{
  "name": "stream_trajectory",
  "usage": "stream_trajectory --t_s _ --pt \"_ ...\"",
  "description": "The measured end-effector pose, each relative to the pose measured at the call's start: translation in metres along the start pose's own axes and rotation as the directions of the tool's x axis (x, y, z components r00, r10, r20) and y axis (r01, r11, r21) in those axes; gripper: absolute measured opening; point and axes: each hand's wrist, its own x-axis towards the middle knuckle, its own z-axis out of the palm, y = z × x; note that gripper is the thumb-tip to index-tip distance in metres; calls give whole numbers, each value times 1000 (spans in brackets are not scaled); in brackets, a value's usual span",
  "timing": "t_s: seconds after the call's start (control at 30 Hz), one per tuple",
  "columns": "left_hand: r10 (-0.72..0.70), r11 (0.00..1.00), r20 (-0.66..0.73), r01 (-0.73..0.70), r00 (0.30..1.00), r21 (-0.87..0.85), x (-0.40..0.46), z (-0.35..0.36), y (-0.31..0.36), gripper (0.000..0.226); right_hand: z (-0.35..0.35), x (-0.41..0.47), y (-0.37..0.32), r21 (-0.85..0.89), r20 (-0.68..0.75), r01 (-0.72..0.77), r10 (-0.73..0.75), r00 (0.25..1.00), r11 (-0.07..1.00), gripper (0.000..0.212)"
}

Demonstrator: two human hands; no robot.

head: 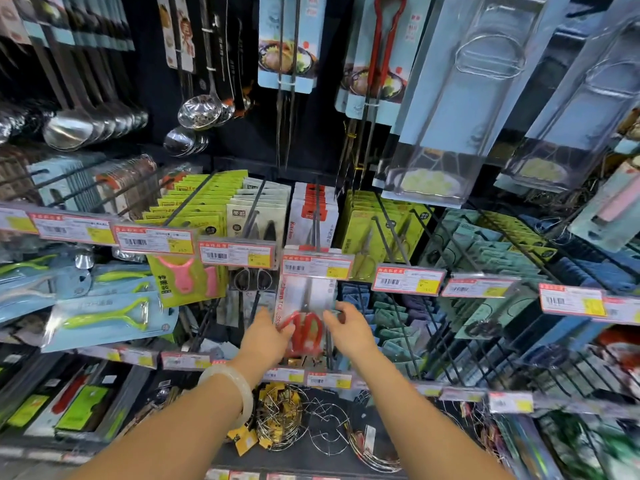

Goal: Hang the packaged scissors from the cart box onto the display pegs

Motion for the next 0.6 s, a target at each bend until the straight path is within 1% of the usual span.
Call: stream_trajectory --t_s 0.03,0.1,0.17,0.27,0.37,0.4,0.47,0.6 --pt "-42 998 2 42 999 51 1 4 0 60 0 0 2 -45 1 -6 6 1000 999 51" --pt "-94 983 26 89 995 158 0 16 -1 62 1 -1 12 -101 11 -9 10 1000 995 53" --pt "-84 957 88 56 993 284 0 31 0 58 -2 -5 26 -154 38 -22 28 999 988 52" --pt "-7 860 205 -99 979 500 -2 61 11 58 -16 -14 55 -285 74 -36 60 995 958 55" --pt "166 684 282 -316 945 657 -15 90 41 61 -48 -28 92 -489 34 -56 83 996 871 58" --pt "222 620 316 -383 922 684 -20 102 52 62 -62 -33 106 -529 16 -76 99 995 845 58" --pt "284 520 393 -485 875 704 -33 128 78 63 -94 -45 133 -586 -29 -128 137 990 800 58" --pt "338 397 528 -626 779 671 -69 201 134 61 -168 -80 194 -624 -146 -257 214 966 738 53"
